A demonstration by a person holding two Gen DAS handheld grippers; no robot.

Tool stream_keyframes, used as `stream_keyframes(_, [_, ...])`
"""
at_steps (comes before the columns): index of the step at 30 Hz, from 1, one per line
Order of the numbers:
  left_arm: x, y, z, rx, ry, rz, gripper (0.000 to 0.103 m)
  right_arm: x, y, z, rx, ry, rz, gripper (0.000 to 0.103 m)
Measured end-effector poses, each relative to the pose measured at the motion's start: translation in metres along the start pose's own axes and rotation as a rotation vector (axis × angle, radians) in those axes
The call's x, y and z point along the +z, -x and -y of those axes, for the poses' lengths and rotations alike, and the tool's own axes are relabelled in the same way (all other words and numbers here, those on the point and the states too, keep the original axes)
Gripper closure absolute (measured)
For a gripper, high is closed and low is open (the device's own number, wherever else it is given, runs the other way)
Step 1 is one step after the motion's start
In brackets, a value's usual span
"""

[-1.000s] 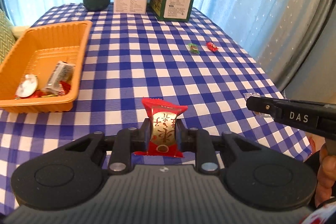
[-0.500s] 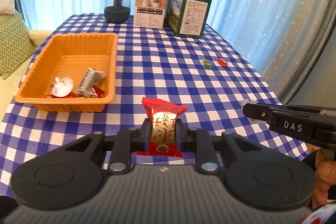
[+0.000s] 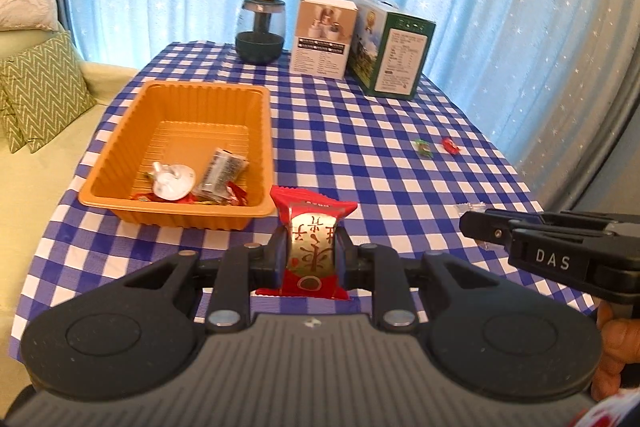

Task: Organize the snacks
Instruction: 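Carry the red packet and clear candy in both tools over the orange tray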

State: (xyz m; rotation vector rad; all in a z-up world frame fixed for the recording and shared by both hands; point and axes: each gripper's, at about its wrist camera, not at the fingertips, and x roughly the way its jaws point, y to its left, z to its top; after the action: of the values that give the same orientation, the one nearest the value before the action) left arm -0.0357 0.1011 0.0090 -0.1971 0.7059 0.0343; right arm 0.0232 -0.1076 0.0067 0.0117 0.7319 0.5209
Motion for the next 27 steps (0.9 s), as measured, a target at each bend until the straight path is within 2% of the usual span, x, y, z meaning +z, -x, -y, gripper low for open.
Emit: stream_keyframes(27, [0.026, 0.014, -0.076, 0.119, 0.066, 0.054, 0.082, 0.034, -0.048, -0.07, 0.129, 0.092, -0.003, 0.082])
